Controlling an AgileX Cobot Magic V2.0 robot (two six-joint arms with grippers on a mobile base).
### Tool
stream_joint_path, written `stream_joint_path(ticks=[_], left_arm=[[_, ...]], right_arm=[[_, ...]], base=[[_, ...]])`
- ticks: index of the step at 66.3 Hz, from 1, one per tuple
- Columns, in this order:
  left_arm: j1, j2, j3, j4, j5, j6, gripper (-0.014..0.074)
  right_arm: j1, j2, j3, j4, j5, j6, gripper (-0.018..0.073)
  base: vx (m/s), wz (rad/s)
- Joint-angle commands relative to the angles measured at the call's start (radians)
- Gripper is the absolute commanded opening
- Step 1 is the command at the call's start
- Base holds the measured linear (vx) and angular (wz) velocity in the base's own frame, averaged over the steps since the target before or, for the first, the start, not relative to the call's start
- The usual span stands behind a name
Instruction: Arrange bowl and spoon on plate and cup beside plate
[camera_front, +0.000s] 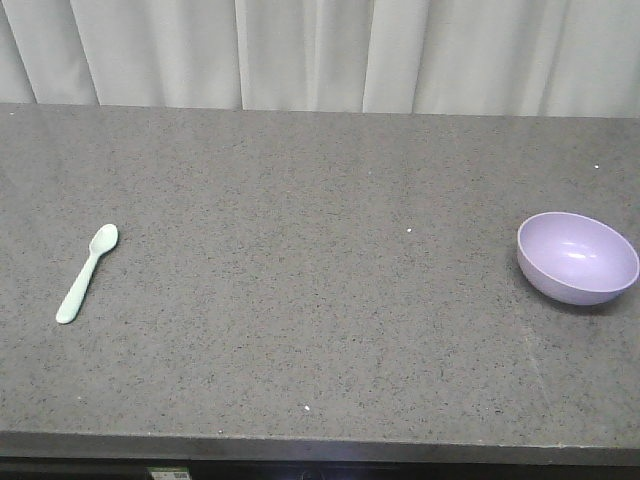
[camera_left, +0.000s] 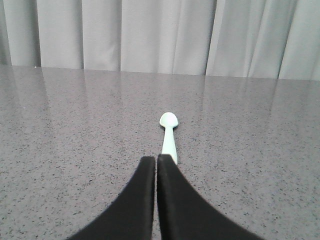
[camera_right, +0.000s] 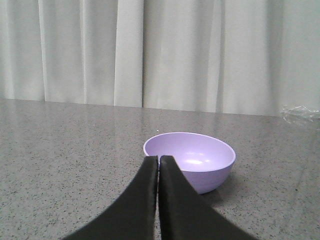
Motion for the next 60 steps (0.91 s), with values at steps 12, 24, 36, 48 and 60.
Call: stream_joint_path(ticks=[12,24,36,48,60], left_arm=[[0.000,-0.014,0.026,-0.008,-0.070,-0.009,-0.0006],[0.000,-0.014,0.026,-0.008,-0.070,-0.009,-0.0006],[0.000,-0.014,0.026,-0.008,-0.070,-0.009,-0.0006],[0.000,-0.014,0.026,-0.008,-0.070,-0.009,-0.0006],[0.000,-0.014,0.026,-0.008,-0.070,-0.009,-0.0006]], right_arm=[[-0.005,-0.010,0.008,-0.007,-0.074,-0.004,-0.0003],[-0.005,-0.010,0.008,-0.007,-0.074,-0.004,-0.0003],[-0.005,-0.010,0.008,-0.007,-0.074,-0.004,-0.0003],[-0.005,-0.010,0.008,-0.007,-0.074,-0.004,-0.0003],[-0.005,-0.010,0.008,-0.007,-0.074,-0.004,-0.0003]], base=[[0.00,0.00],[0.00,0.00],[0.00,0.00],[0.00,0.00],[0.00,0.00]])
